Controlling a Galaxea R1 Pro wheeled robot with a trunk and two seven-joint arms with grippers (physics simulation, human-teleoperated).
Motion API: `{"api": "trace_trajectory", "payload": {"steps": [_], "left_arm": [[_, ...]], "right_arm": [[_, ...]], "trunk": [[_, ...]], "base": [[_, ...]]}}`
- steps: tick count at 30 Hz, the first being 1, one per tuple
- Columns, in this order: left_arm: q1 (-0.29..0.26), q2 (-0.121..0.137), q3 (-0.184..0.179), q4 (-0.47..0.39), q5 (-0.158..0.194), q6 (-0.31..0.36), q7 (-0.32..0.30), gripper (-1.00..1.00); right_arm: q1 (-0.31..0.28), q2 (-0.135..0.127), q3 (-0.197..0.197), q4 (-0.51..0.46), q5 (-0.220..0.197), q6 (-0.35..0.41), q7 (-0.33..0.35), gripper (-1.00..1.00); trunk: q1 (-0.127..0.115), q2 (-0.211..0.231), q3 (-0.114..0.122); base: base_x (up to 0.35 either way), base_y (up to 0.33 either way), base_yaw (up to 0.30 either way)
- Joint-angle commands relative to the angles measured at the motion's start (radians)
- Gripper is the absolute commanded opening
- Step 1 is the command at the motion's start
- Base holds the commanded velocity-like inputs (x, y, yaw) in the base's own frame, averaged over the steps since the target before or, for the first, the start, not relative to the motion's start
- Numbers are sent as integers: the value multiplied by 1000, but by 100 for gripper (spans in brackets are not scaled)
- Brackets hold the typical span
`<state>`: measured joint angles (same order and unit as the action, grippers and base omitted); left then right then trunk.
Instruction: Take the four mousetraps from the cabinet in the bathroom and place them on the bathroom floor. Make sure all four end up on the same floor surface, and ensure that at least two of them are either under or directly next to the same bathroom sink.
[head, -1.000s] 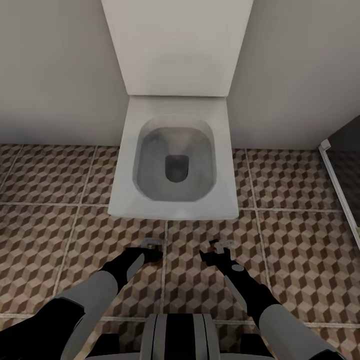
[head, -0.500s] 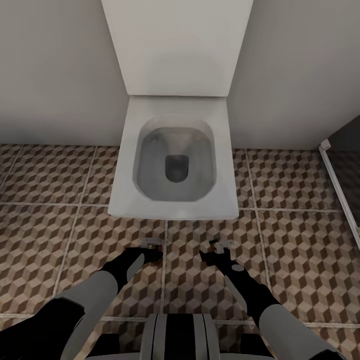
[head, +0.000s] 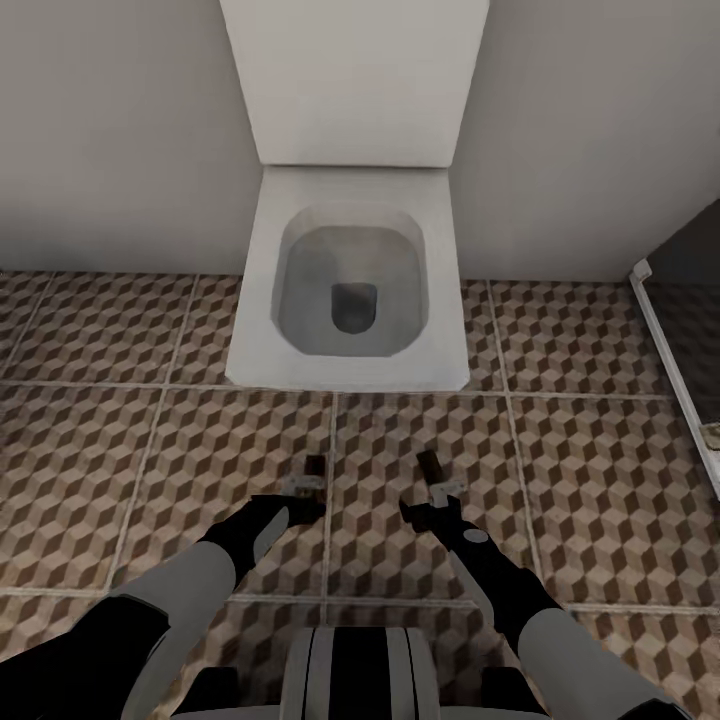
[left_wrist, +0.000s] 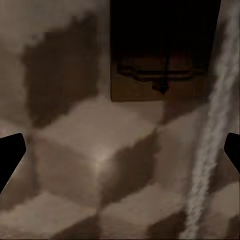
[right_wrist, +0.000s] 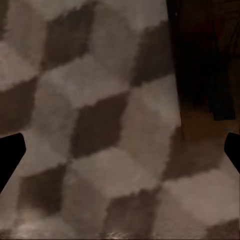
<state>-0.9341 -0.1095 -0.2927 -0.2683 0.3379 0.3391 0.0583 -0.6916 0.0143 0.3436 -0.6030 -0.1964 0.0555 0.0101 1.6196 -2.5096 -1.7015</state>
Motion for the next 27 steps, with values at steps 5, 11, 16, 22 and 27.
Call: {"api": "trace_trajectory", "payload": {"steps": [5,11,16,22,27], "left_arm": [[0,1,-8,-2,10,5,6,100],[0,1,-9,-2,10,5,6,100],[0,1,-8,-2,10,5,6,100],[0,1,-9,-2,10,5,6,100],[0,1,-9,-2,10,5,6,100]], "right_arm": [[0,-1,2,-1,-9,4,1,100],[0,-1,2,-1,-9,4,0,100],[0,-1,2,-1,-9,4,1,100],[0,-1,2,-1,-9,4,0,100],[0,-1,2,-1,-9,4,0,100]], "trunk": [[-1,0,0],[-1,0,0],[-1,0,0],[-1,0,0],[-1,0,0]], "base": [[-293,0,0],[-297,0,0],[-299,0,0],[-300,0,0],[-300,0,0]]}}
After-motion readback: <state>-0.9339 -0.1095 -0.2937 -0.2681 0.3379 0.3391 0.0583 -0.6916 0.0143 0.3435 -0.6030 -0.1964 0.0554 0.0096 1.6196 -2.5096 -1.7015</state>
